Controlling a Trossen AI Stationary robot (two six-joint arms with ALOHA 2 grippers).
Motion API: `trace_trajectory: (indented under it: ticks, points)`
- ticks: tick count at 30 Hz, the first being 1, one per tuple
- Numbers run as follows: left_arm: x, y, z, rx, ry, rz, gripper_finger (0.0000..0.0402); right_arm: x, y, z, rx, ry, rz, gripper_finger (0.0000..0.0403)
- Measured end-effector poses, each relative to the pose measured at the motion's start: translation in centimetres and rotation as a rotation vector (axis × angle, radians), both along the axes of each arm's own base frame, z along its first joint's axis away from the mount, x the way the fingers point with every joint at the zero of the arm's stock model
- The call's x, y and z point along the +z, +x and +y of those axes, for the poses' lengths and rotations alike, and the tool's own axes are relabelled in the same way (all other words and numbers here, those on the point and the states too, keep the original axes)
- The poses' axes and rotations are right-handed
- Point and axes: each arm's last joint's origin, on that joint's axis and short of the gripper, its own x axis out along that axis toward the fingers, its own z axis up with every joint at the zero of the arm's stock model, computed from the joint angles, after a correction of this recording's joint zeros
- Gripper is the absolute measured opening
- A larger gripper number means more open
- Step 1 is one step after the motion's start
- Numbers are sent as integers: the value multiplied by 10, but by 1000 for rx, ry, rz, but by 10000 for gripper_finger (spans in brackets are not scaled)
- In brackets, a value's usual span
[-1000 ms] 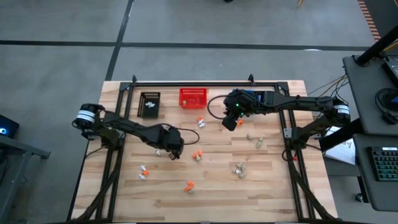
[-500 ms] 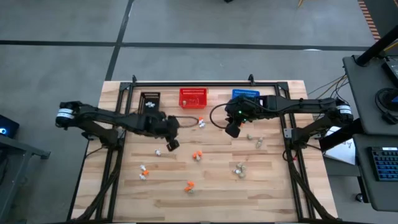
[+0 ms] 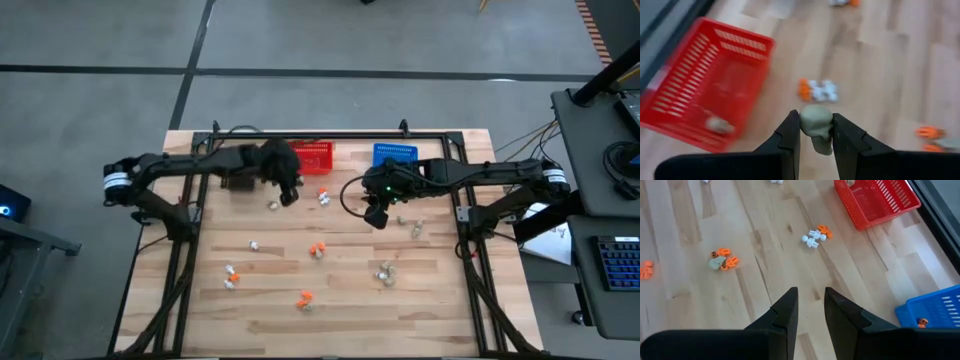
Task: Sort Halloween decoration
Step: Put the white skull toy into the red bin
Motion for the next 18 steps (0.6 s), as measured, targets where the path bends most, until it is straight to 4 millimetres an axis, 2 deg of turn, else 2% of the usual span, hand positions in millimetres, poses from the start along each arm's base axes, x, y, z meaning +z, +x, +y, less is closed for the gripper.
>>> trace_trajectory:
  ticks: [9, 18]
  points:
    - [0, 35, 62, -135, 117, 184, 52, 0, 0, 0, 2, -2, 1, 84]
    - [-19, 57, 100, -187, 106, 283, 52, -1, 0, 0, 2, -3, 3, 84]
